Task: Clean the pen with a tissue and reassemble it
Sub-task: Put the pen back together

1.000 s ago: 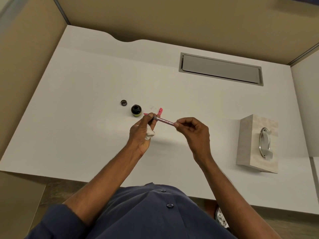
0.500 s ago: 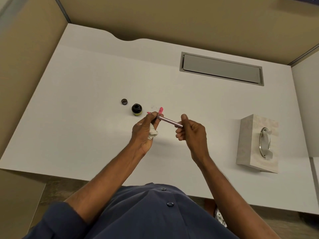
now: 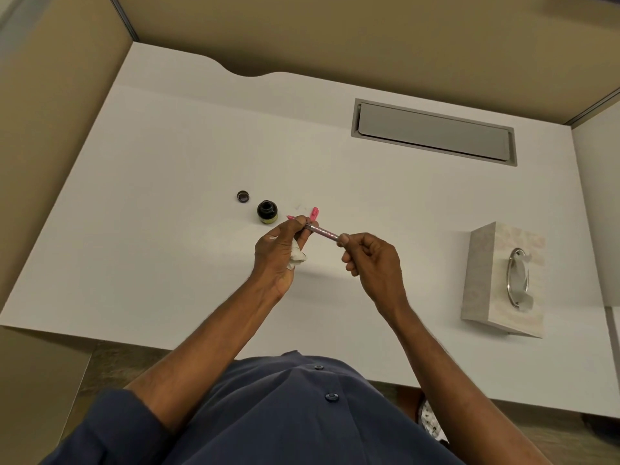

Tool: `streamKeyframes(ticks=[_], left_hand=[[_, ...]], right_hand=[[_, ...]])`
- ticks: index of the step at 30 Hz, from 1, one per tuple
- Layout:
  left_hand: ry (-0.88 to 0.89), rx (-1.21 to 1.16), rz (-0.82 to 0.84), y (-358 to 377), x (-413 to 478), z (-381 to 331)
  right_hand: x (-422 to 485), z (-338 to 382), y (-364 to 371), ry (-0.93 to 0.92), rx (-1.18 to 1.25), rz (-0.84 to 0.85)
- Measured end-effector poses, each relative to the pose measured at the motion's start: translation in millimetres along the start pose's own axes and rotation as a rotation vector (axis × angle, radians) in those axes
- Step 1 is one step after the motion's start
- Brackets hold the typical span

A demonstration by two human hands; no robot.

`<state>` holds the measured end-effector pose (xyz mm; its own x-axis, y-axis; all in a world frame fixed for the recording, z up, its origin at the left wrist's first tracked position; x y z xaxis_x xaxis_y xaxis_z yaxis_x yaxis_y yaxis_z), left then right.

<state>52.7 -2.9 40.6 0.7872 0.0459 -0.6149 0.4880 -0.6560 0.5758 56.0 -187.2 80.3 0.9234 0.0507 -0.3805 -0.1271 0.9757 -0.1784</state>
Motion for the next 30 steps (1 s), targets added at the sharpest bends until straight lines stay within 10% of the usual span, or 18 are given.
streamKeyframes(ticks=[20,30], left_hand=[[-0.092,0.076,-0.03,-16.7,14.1,20.9],[-0.13,0.003,-0.06,-30.5,27.9,27.5]], right_hand=[[20.2,-20.3,21.8,-0.058,-0.326,0.188],[73.2,-70.4,-5.6,0.111,-0.455,-0.136]])
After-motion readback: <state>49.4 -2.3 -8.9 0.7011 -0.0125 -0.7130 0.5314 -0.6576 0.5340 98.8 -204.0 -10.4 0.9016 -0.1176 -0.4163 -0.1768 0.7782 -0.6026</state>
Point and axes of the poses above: each hand's wrist, its own x-axis towards the middle knuckle, its own y-axis out of the palm, z = x × y, the point moved 10 cm from there along x, towards the middle knuckle, and after that the axes turned 5 degrees about z, right-handed, at the moved point
